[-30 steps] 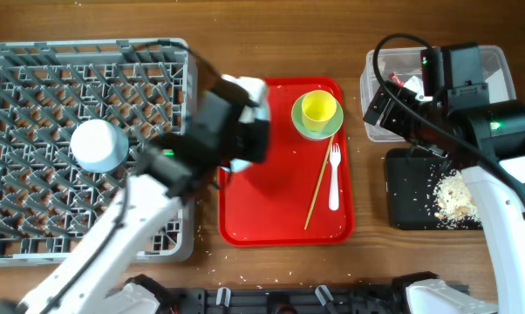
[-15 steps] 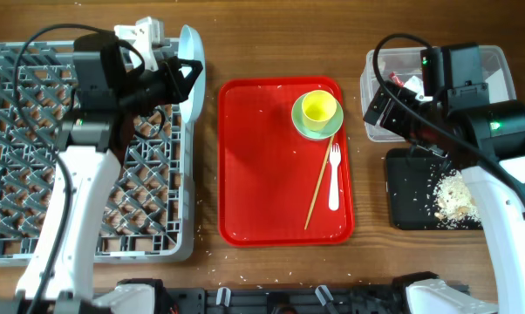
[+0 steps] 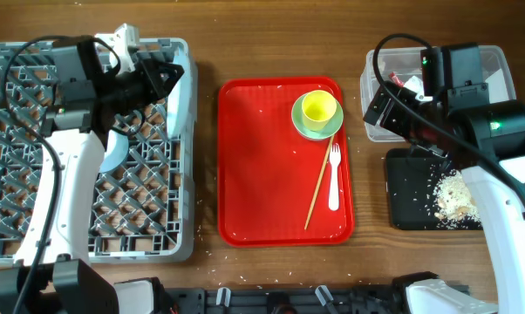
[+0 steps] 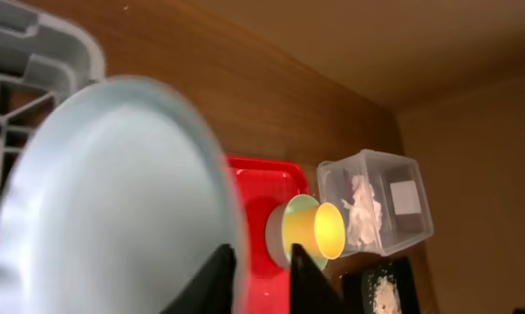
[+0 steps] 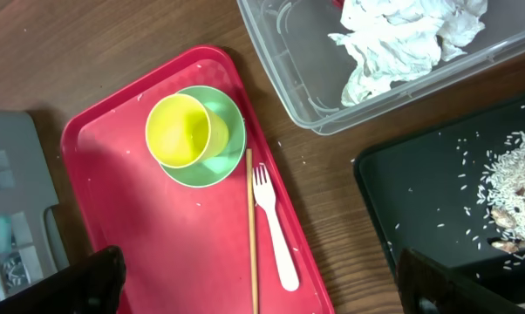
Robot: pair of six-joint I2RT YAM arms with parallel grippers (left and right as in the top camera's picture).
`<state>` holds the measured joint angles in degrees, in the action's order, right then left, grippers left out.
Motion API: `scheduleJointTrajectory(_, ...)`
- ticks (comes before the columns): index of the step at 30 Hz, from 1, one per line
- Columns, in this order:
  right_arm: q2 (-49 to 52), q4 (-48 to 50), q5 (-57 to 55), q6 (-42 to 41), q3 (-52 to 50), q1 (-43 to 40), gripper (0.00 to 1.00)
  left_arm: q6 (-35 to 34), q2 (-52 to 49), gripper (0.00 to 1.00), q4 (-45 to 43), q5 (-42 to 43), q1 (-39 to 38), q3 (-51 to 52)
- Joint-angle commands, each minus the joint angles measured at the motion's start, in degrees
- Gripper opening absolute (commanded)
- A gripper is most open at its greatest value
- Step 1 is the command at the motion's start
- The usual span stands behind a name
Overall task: Sort waste into correct bins and load items into the dishwasher rack
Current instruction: 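Lift the plate with the left gripper and carry it to the rack, then stand the plate upright in the rack's back row and release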
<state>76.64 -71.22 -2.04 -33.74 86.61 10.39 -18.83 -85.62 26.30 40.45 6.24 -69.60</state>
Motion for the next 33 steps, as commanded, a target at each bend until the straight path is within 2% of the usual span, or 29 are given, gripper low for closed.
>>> scheduleJointTrajectory(1, 0.02, 0.04, -1.14, 0.72, 0.37, -0.09, 1.00, 0.57, -0.20, 0.57, 3.02, -2.19, 2.67, -0.92)
scheduleJointTrajectory(4, 0.02, 0.04, -1.11, 0.72, 0.37, -0.09, 1.00, 0.42, 2.82, 0.92, 7.17, -3.04, 8.02, -0.92)
scheduleJointTrajectory(8, 0.02, 0.04, -1.11, 0.70, 0.37, -0.09, 1.00, 0.42, 11.65, 1.00, 9.60, -3.02, 13.09, -0.92)
scheduleJointTrajectory(12, 0.02, 0.02, -1.14, 0.74, 0.37, -0.09, 1.00, 0.37, 22.49, 0.99, 9.55, -2.99, 10.38, -0.92)
scheduleJointTrajectory(14, 0.02, 0.04, -1.14, 0.74, 0.37, -0.09, 1.00, 0.39, 24.04, 0.90, 9.42, -3.02, 5.77, -0.92)
scheduleJointTrajectory(15, 0.02, 0.04, -1.11, 0.72, 0.37, -0.09, 1.00, 0.42, 23.17, 0.77, 9.09, -3.06, 0.31, -0.92)
scheduleJointTrajectory(16, 0.02, 0.04, -1.11, 0.72, 0.37, -0.09, 1.00, 0.42, 22.14, 0.72, 8.61, -3.08, -2.43, -0.92)
scheduleJointTrajectory(18, 0.02, 0.02, -1.11, 0.72, 0.37, -0.09, 1.00, 0.42, 18.97, 0.69, 7.48, -6.12, -8.13, -0.92)
scheduleJointTrajectory(19, 0.02, 0.04, -1.11, 0.74, 0.37, -0.09, 1.00, 0.44, 16.06, 0.68, 7.34, -12.35, -12.26, -0.92)
scheduleJointTrajectory(20, 0.02, 0.04, -1.11, 0.72, 0.37, -0.09, 1.00, 0.42, 12.57, 0.63, 7.61, -22.47, -15.56, -0.92)
scheduleJointTrajectory(21, 0.02, 0.04, -1.11, 0.72, 0.37, -0.09, 1.00, 0.42, 10.62, 0.60, 7.80, -27.69, -16.85, -0.92)
scheduleJointTrajectory(23, 0.02, 0.04, -1.11, 0.72, 0.37, -0.09, 1.00, 0.42, 5.01, 0.41, 7.80, -40.94, -18.14, -0.92)
scheduleJointTrajectory(24, 0.02, 0.04, -1.14, 0.72, 0.37, -0.09, 1.00, 0.42, 3.50, 0.36, 7.80, -45.57, -18.10, -0.92)
scheduleJointTrajectory(26, 0.02, 0.04, -1.14, 0.74, 0.37, -0.09, 1.00, 0.42, 1.14, 0.15, 7.74, -54.99, -17.70, -0.92)
scheduleJointTrajectory(27, 0.02, 0.02, -1.14, 0.72, 0.37, -0.09, 1.00, 0.44, 0.00, 0.11, 7.48, -58.16, -17.57, -0.92)
scheduleJointTrajectory(29, 0.02, 0.04, -1.11, 0.72, 0.37, -0.09, 1.00, 0.44, -3.23, 0.06, 6.78, -61.09, -17.31, -0.90)
scheduleJointTrajectory(33, 0.02, 0.04, -1.11, 0.72, 0.37, -0.09, 1.00, 0.44, -9.55, 0.06, 5.66, -61.09, -17.20, -0.90)
